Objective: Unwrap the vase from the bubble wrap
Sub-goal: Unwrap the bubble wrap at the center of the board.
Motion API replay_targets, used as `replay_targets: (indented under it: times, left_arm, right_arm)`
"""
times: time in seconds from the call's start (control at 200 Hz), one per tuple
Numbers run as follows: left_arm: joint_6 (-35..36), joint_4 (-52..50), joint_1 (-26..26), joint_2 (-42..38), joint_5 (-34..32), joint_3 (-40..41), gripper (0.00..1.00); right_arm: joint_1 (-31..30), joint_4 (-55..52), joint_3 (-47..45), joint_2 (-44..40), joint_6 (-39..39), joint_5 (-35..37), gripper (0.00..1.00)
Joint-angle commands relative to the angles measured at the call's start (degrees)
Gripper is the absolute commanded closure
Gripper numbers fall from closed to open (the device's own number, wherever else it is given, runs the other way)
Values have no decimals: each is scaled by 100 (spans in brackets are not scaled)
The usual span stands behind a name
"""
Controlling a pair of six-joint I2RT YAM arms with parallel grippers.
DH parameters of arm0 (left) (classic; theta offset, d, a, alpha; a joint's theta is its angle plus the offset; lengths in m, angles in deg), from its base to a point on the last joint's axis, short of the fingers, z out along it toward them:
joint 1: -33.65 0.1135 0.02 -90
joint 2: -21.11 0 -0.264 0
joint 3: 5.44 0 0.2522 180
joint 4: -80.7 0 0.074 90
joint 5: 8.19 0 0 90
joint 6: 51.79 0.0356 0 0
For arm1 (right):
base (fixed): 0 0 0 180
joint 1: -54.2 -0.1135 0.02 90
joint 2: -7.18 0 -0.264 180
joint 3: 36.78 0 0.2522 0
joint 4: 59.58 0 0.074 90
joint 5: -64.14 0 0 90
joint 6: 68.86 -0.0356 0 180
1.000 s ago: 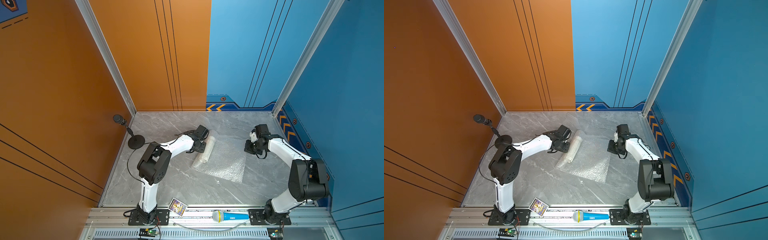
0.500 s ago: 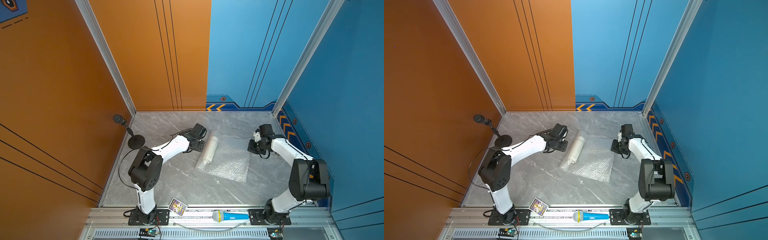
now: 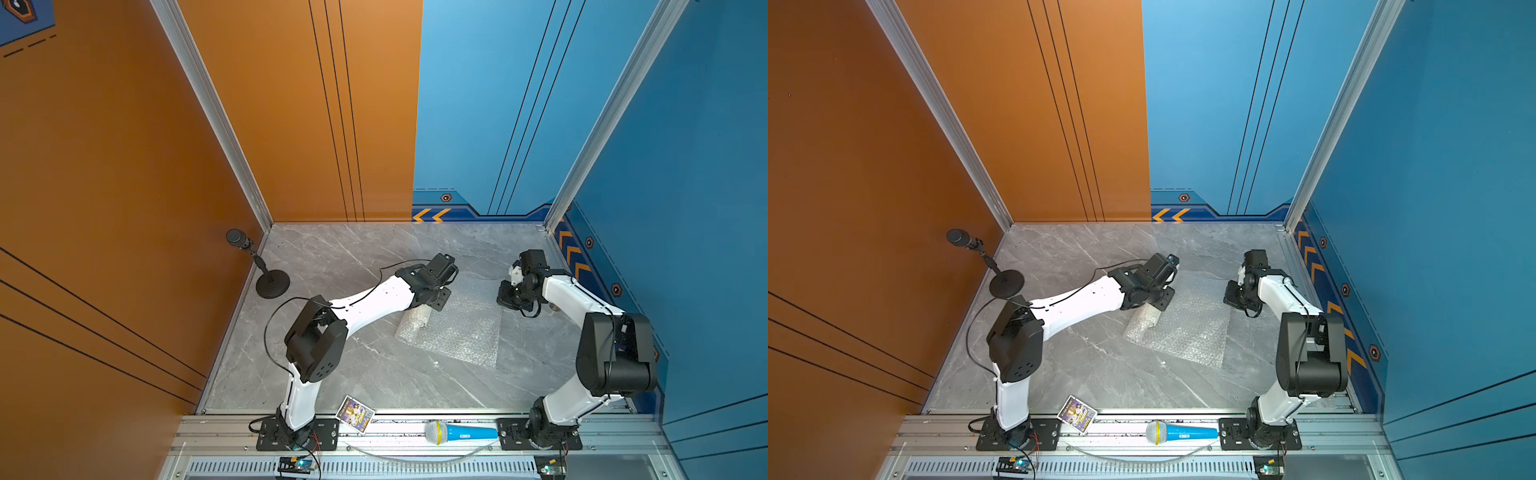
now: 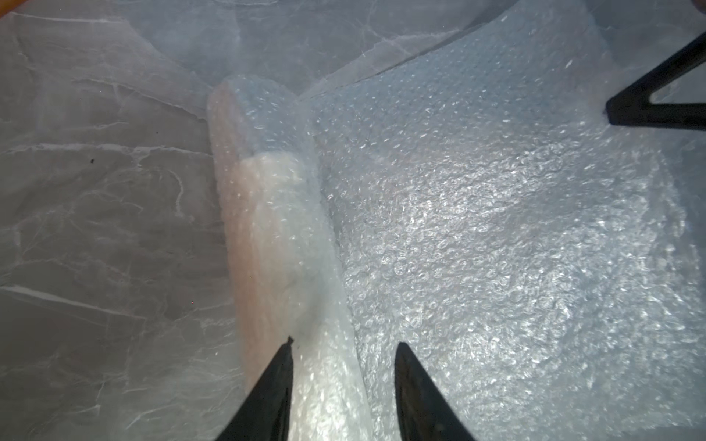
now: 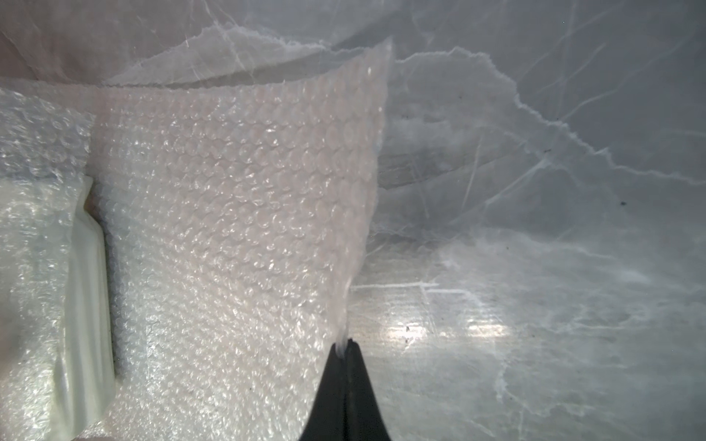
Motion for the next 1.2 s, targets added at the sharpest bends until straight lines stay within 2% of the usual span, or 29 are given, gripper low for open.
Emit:
replay_targets:
  times: [0.0, 0.145, 0.265, 0.586, 0.886, 1.191]
  left_arm:
    - [167, -543, 33, 321, -378, -282, 56]
    - [222, -800, 17, 524, -1052, -376, 56]
    - [306, -800, 32, 609, -1274, -345, 55]
    - [207, -786, 375, 549, -1031, -125, 56]
    - [39, -358, 1159, 126, -596, 645, 55]
    - [-156, 48, 1713, -292, -200, 1279, 56]
  right_arm:
    - [-40, -98, 181, 91, 44, 1, 100]
    - [-40, -73, 169, 89, 49, -5, 100]
    - [-40, -59, 145, 104, 48, -5, 100]
    - [-4, -50, 97, 112, 65, -2, 100]
    - [74, -45, 64, 134, 83, -20, 100]
    - [96, -65, 71, 161, 98, -33, 100]
